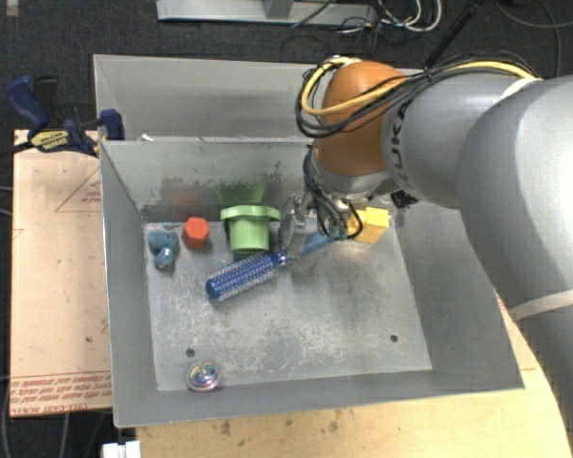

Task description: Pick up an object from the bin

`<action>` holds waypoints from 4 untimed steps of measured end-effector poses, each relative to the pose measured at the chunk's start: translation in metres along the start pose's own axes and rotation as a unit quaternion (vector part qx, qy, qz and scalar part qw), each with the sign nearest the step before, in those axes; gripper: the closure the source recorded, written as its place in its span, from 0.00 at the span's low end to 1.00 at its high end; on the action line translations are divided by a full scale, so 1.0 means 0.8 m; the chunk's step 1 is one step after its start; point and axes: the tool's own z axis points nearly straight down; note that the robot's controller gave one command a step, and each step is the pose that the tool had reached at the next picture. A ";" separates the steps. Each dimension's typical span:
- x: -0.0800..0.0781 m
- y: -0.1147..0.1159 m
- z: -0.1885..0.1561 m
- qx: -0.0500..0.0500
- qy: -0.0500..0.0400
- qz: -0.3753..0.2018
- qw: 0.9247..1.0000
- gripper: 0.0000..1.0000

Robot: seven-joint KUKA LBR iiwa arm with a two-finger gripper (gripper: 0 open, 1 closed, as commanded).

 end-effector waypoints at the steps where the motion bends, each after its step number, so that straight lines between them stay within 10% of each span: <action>1: 0.001 -0.002 0.002 0.001 0.001 0.000 1.000 0.00; 2: 0.053 -0.105 -0.088 0.003 0.001 -0.176 0.984 0.00; 3: 0.103 -0.042 0.027 -0.001 0.006 -0.290 0.957 0.00; 4: 0.101 -0.043 0.025 0.000 0.003 -0.289 0.957 1.00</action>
Offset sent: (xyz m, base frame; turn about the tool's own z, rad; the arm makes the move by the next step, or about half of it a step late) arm 0.0000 0.0000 0.0000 0.0000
